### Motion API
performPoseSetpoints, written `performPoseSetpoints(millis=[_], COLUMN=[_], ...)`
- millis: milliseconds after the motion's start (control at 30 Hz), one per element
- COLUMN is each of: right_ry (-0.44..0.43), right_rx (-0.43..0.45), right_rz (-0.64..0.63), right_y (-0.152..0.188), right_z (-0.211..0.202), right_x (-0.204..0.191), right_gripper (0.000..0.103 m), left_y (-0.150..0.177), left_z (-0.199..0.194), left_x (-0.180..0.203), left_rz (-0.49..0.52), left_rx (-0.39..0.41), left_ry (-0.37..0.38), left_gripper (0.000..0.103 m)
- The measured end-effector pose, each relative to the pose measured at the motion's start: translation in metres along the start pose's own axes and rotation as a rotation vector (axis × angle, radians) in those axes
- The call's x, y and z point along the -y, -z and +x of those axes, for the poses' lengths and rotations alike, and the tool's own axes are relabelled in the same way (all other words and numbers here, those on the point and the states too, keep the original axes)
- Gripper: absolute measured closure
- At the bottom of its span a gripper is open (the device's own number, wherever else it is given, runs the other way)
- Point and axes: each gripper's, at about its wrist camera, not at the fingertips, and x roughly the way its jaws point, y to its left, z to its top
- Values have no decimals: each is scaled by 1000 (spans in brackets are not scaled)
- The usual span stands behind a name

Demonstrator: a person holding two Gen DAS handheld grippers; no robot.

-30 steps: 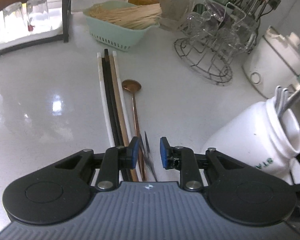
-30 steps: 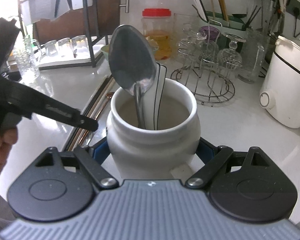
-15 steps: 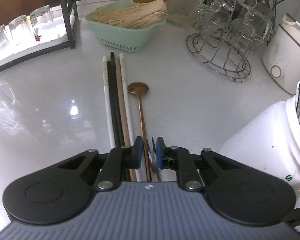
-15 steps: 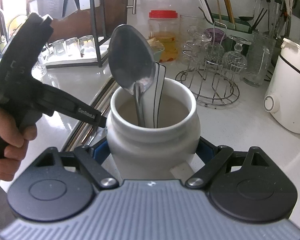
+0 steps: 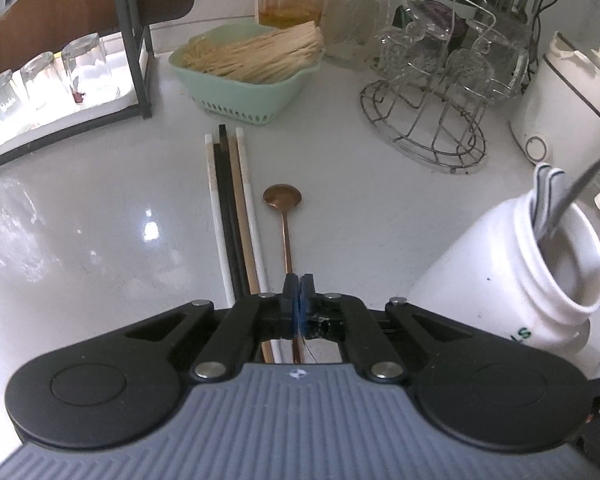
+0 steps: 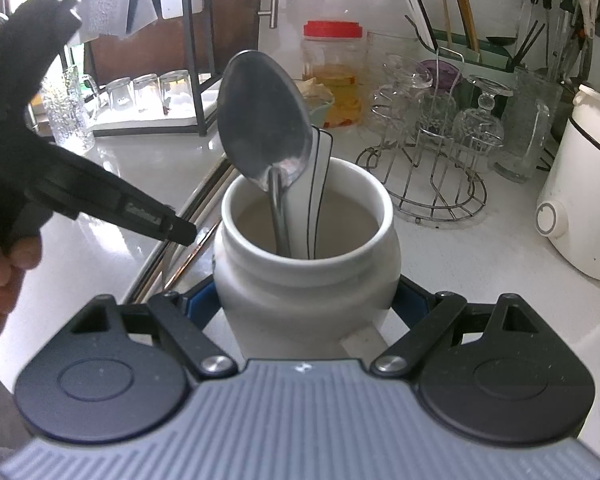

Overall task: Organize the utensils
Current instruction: 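Close the left tool on the thin silver utensil beside the copper spoon, then lift the thin silver utensil with the left tool over the white jar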

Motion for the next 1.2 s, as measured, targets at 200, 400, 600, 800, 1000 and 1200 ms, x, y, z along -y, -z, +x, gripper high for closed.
performPoseSetpoints(millis=[200,400,600,800,1000,1200], right_ry=[-3,-5,-9,-9,-6,-9], right_rx=[-11,-7,-10,-10,-9,-13], right_rz=[-3,-6,-6,-7,-2,-5], right_y=[-3,-2,-3,-6,-7,-8], right_z=[2,2,2,6,8,9], right_x=[0,0,1,1,0,-2], right_gripper=[12,12,12,12,12,12], left_y=[-3,-6,-8,-8,-17,-33], left_z=[-13,-27,-42,-56,-77,-94], left_x=[-2,3,12,10,-2,-2], left_rz=[-18,-6,10,13,-14,-16], left_rx=[0,9,29,40,90,151], left_ry=[15,46,69,82,70,65], left_gripper=[102,102,102,102,102,102])
